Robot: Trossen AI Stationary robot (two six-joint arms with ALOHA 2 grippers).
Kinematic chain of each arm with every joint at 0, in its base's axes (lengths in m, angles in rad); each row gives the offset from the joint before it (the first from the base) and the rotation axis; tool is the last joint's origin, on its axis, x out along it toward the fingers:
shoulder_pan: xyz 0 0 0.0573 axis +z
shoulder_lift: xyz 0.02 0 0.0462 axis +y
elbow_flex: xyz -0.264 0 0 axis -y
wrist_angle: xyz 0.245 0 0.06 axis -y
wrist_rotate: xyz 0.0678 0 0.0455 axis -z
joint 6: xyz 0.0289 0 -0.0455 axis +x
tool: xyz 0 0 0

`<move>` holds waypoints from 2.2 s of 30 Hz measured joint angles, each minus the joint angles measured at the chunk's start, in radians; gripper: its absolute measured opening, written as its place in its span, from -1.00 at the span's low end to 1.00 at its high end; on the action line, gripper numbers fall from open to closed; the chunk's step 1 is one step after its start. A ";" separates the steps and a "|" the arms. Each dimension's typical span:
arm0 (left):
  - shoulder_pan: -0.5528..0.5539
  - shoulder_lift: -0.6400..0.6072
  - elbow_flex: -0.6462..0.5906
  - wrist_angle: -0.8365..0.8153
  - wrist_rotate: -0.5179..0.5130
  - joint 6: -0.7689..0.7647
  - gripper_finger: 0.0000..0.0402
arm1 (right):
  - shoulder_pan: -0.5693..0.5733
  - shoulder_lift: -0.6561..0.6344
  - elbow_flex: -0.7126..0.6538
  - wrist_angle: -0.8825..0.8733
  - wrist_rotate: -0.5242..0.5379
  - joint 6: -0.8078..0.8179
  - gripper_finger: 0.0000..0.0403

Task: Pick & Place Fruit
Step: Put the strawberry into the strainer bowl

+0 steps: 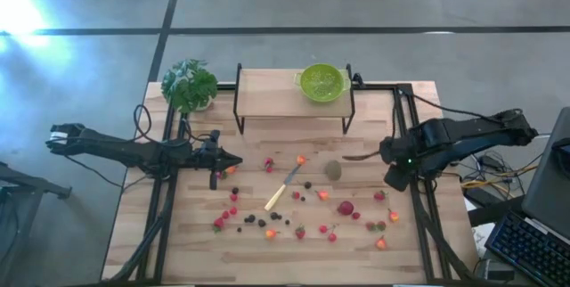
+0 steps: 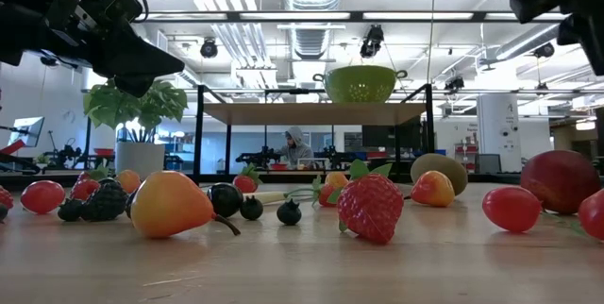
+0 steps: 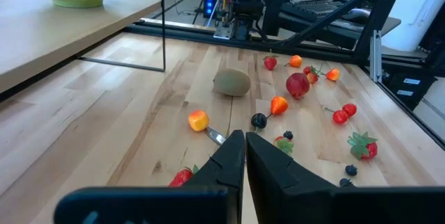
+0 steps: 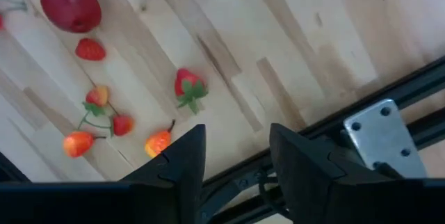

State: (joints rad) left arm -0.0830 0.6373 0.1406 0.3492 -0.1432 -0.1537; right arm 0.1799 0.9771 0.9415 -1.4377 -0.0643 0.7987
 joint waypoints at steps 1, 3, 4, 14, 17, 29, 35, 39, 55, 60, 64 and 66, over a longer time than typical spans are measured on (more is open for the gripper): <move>0.000 0.000 0.000 0.000 0.000 0.000 -0.90 | 0.017 0.000 -0.006 0.006 -0.001 0.011 -0.19; 0.000 0.000 0.000 0.000 0.000 0.000 -0.90 | 0.047 0.000 -0.013 0.022 -0.008 0.023 -0.17; 0.000 0.000 0.000 0.000 0.000 0.000 -0.90 | 0.062 0.001 -0.017 0.029 -0.010 0.032 -0.16; 0.000 0.000 0.000 0.000 0.000 0.000 -0.90 | 0.157 0.023 -0.055 0.141 -0.011 0.166 -0.13; 0.000 0.000 0.000 0.000 0.000 0.000 -0.90 | 0.178 0.048 -0.083 0.147 -0.016 0.214 -0.17; 0.000 0.000 0.000 -0.002 0.000 0.000 -0.90 | 0.247 0.198 -0.114 0.199 -0.026 0.223 -0.33; 0.000 0.000 0.000 -0.002 0.000 0.000 -0.90 | 0.278 0.259 -0.114 0.209 -0.026 0.219 -0.38; 0.000 0.000 0.000 -0.003 0.000 0.000 -0.90 | 0.286 0.292 -0.114 0.215 -0.025 0.209 -0.40; 0.000 0.000 0.000 -0.009 0.000 0.000 -0.90 | 0.286 0.355 -0.169 0.278 -0.035 0.185 -0.35; 0.000 0.000 0.000 -0.009 0.000 0.000 -0.90 | 0.289 0.362 -0.176 0.288 -0.038 0.184 -0.43; 0.000 0.000 0.000 -0.009 0.000 0.000 -0.90 | 0.289 0.359 -0.186 0.326 -0.038 0.174 -0.48; 0.000 0.000 0.000 -0.009 0.000 0.000 -0.90 | 0.289 0.361 -0.193 0.331 -0.038 0.173 -0.50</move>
State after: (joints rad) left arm -0.0829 0.6373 0.1406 0.3405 -0.1432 -0.1535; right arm 0.4690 1.3383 0.7485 -1.1070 -0.1020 0.9722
